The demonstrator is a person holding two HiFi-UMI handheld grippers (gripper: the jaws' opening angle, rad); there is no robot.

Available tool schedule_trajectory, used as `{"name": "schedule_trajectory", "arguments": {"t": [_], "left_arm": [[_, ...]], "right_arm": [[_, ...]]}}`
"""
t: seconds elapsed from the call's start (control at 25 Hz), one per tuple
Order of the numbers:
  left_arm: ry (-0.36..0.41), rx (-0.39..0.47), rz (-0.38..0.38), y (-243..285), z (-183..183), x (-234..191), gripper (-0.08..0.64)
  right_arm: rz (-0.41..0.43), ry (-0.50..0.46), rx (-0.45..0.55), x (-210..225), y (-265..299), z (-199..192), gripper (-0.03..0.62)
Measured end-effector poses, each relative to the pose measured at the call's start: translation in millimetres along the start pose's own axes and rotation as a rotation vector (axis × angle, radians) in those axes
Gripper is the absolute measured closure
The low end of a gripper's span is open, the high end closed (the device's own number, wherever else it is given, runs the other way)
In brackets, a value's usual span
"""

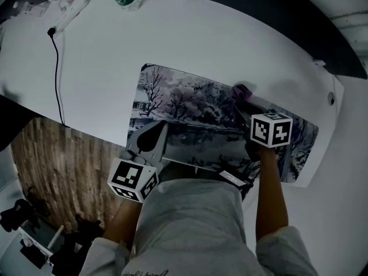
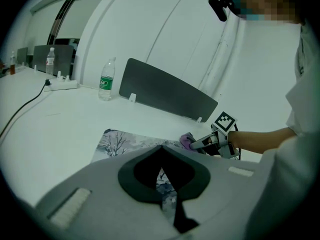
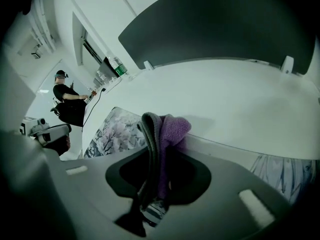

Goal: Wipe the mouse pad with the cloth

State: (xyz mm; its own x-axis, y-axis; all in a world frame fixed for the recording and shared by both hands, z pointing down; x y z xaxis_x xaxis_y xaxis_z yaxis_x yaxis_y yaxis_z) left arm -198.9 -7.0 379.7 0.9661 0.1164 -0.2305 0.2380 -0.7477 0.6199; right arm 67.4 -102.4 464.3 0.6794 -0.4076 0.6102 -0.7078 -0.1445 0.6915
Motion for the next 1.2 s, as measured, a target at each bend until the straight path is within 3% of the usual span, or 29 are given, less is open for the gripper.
{"name": "schedule_trajectory", "arguments": {"t": [0.68, 1.2], "left_arm": [[-0.081, 0.015, 0.107, -28, -8, -68, 0.548], [-0.162, 0.029, 0.235, -60, -21, -106, 0.547]], "right_arm": [[0.128, -0.116, -0.089, -73, 89, 40, 0.499], [0.229, -0.199, -0.143, -122, 152, 61, 0.499]]}}
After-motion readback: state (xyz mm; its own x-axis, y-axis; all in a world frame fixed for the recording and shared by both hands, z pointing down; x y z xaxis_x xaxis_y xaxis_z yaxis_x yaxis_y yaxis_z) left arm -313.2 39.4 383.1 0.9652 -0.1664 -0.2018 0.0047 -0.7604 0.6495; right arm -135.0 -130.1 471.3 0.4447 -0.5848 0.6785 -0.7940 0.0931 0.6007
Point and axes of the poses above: the fingertips, and each gripper's own axes: y forward along the fingers, x to its right, z out of its top, the point moved 6 cm from there along -y, backward along the fingers, and after that the axes turned 15 degrees about z, right-handed, at the moved point
